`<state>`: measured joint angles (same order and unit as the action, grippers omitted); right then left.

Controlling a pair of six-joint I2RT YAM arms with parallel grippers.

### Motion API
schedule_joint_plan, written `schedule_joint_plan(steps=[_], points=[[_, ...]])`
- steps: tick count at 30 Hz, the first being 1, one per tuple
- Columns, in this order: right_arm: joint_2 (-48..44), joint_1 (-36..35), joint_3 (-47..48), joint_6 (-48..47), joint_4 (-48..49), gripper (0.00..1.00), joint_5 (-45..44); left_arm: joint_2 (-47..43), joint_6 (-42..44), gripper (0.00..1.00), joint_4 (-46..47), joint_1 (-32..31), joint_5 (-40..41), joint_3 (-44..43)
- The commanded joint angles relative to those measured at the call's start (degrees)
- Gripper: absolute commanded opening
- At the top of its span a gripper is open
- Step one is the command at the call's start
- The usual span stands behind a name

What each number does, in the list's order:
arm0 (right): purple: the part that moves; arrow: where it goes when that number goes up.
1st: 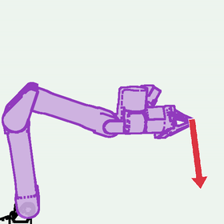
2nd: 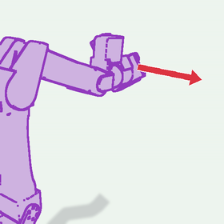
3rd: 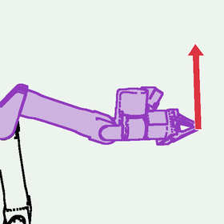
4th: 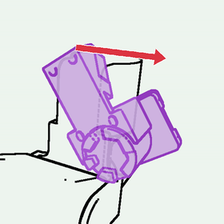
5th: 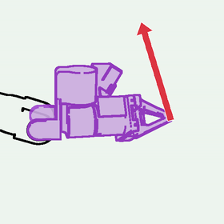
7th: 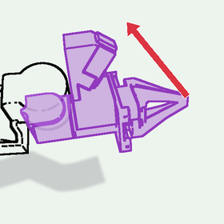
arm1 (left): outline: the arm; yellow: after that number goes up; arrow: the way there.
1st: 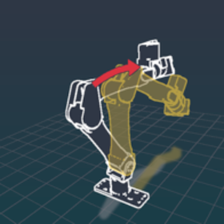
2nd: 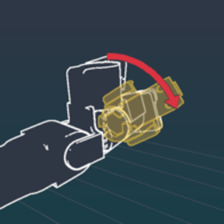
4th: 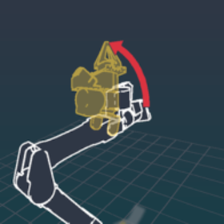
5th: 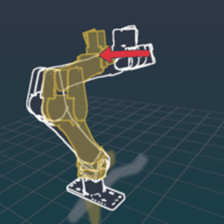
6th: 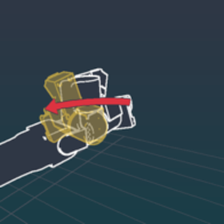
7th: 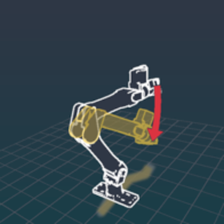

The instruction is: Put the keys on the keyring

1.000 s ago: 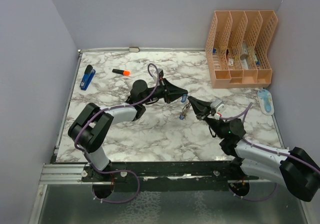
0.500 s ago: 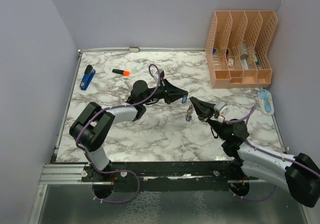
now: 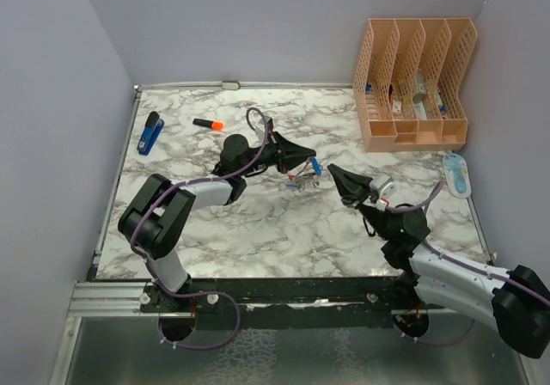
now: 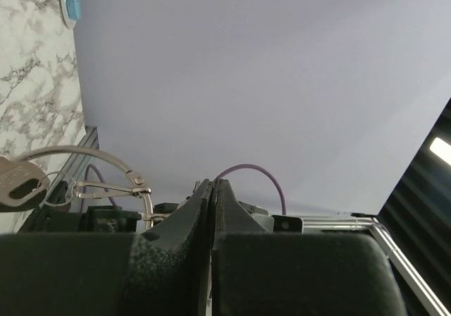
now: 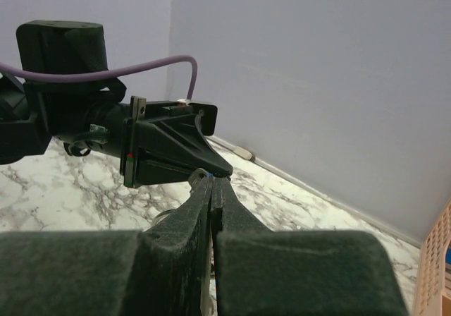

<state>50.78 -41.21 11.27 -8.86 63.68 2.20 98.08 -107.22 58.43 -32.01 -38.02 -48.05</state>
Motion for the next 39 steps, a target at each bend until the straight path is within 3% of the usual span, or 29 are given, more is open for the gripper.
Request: schedule_joint_plan(steps=[1, 6, 11, 21, 27, 32, 39], points=[[1.74, -0.16, 4.43, -0.56, -5.81, 0.01, -0.01, -0.35, -0.21, 0.00, 2.43, -0.25, 0.75, -0.02], [3.75, -0.19, 5.33, -0.10, -7.44, 0.02, -0.92, -0.52, -0.66, 0.00, 3.03, -0.27, 0.34, -0.20], [5.18, -0.19, 6.52, -0.42, -10.82, 0.17, -1.87, -0.57, -0.97, 0.00, 3.62, -0.26, -0.01, -0.20], [9.56, -0.19, 8.31, -1.92, -12.91, 0.33, 0.46, -0.52, 0.08, 0.00, 3.44, -0.54, -0.96, -0.79], [13.49, -0.18, 10.95, -1.23, -12.94, 0.35, 4.31, -0.52, 1.23, 0.00, 2.57, -1.47, -1.00, -0.95], [11.10, -0.19, 9.76, 0.77, -11.04, 0.36, -0.43, -0.52, 2.15, 0.00, 2.18, -1.48, -0.97, -0.56], [7.36, -0.18, 11.44, 0.09, -18.89, 0.38, -0.64, -0.42, 2.21, 0.00, 2.20, -1.49, -0.89, -0.79]])
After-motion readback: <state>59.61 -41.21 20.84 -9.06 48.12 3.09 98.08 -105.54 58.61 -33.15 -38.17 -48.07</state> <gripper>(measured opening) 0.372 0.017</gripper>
